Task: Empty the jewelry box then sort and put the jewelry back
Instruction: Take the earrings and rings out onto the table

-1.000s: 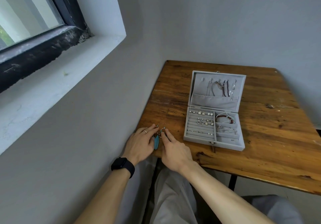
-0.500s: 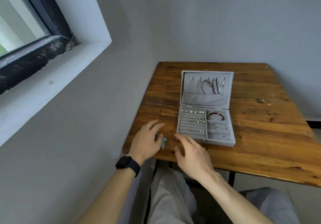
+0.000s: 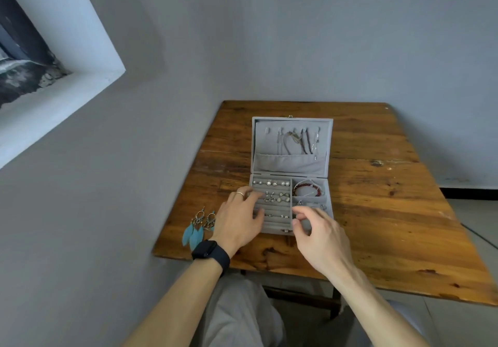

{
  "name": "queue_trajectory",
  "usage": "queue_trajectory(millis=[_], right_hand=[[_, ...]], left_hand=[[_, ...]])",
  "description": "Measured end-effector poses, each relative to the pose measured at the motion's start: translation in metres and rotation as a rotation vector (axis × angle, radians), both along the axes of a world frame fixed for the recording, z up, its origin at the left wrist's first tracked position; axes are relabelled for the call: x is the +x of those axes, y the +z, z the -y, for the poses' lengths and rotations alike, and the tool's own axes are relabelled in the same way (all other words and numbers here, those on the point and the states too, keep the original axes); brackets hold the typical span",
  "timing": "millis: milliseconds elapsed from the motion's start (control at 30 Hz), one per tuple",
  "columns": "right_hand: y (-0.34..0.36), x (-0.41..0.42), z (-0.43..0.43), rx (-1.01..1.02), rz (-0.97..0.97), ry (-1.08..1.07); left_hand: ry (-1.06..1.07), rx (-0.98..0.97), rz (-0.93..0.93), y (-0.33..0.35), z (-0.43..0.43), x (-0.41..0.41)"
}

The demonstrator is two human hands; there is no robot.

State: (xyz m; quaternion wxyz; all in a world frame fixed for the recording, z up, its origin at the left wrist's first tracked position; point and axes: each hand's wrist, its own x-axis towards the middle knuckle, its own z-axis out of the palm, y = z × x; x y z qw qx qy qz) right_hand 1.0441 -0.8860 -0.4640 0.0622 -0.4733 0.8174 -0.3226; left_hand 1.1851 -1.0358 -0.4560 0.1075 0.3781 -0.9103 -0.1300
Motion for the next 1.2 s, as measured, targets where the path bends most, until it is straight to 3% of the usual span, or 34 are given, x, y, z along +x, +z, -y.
queue_trajectory(millis=[367, 533, 900, 1200], right_hand=[[0.002, -0.020, 0.083, 0.056, -0.080, 0.058], [0.001, -0.021, 0.118, 0.098, -0.165, 0.102], [0.003, -0.021, 0.136, 0.198, -0.205, 0.124], [0.015, -0.023, 0.144, 0.242, -0.051, 0.060]], left_hand=[[0.137, -0.282, 0.236, 0.009, 0.048, -0.044], [0.098, -0.335, 0.248, 0.005, 0.054, -0.046], [0.130, -0.254, 0.121, 0.000, 0.059, -0.044], [0.160, 0.061, -0.047, 0.023, 0.055, -0.035]])
